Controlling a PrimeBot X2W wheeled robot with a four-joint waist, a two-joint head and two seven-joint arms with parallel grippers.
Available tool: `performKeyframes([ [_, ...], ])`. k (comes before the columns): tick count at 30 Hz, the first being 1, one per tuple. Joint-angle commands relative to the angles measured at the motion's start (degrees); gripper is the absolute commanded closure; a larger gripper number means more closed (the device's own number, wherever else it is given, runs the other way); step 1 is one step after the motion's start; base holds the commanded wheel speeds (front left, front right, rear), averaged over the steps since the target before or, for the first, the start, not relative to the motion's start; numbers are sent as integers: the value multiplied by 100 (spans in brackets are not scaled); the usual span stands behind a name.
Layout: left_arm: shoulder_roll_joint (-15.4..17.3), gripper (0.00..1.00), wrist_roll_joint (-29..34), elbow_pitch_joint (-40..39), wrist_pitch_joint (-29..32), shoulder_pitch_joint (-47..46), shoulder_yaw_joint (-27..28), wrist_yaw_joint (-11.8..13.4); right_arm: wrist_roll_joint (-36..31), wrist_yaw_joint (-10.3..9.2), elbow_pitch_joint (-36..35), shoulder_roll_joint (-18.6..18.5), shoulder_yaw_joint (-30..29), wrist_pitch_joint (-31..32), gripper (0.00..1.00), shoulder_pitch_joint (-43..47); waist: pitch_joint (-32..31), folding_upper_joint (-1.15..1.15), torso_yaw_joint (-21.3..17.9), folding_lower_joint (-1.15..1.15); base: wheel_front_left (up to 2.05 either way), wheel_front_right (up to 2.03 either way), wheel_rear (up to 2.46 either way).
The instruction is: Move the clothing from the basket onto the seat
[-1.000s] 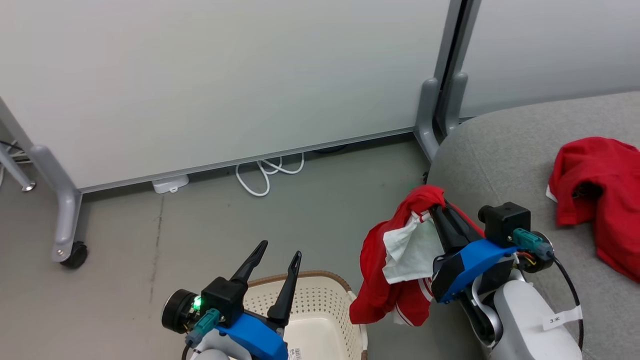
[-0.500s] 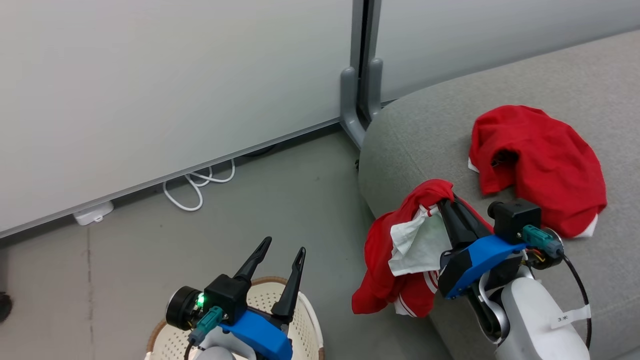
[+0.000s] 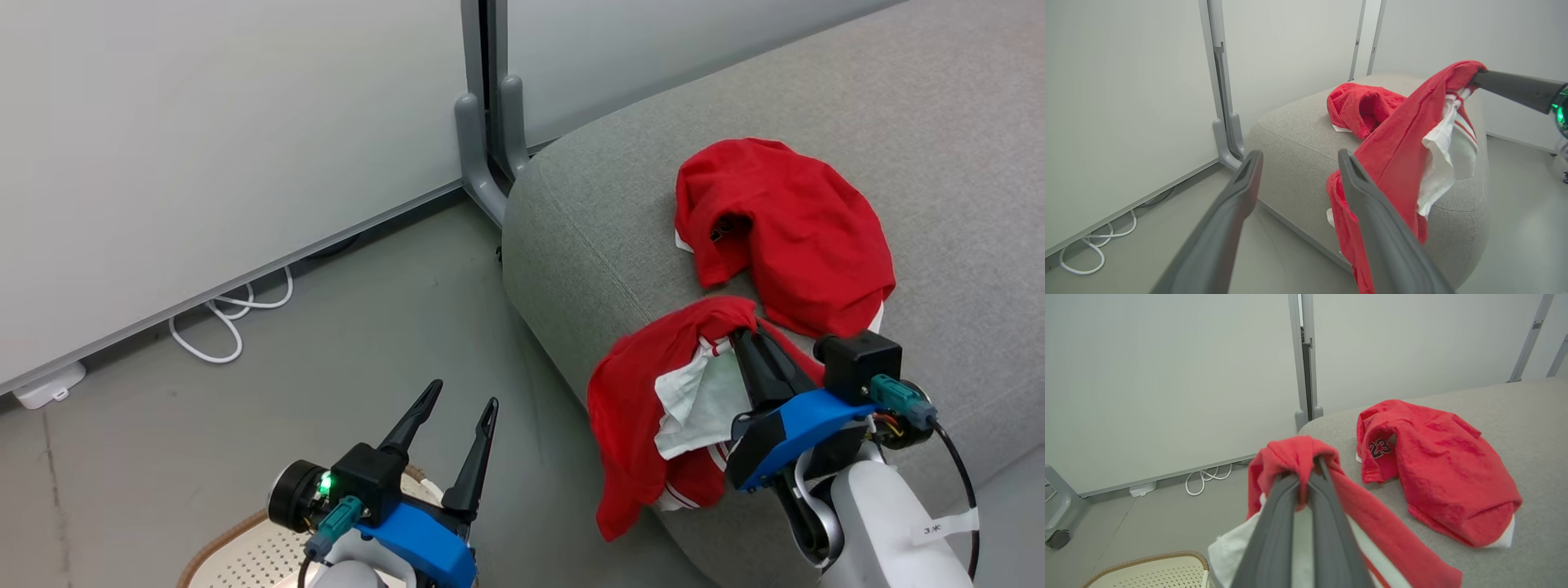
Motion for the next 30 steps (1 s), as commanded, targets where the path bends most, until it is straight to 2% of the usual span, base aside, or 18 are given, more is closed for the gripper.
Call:
performKeyframes([
  [1, 36, 0, 34, -28, -25, -89, -10, -8, 35, 2, -27, -5, -14, -24, 100, 39, 40, 0, -66, 0, 0, 0, 0],
  [12, 27, 0, -30, -18, -25, -109, -63, -8, 112, 2, -91, -5, -152, -64, 100, -77, 59, 0, -108, 0, 0, 0, 0],
  [18, 76, 0, 5, -75, -23, -169, -34, -8, 23, 2, -372, -22, -637, 141, 100, -509, 196, 0, -33, 0, 0, 0, 0],
  [30, 150, 0, 84, -191, -21, -314, -25, -8, -86, 2, -1532, -900, -1781, 1251, 100, -2453, 582, 0, 134, 0, 0, 0, 0],
])
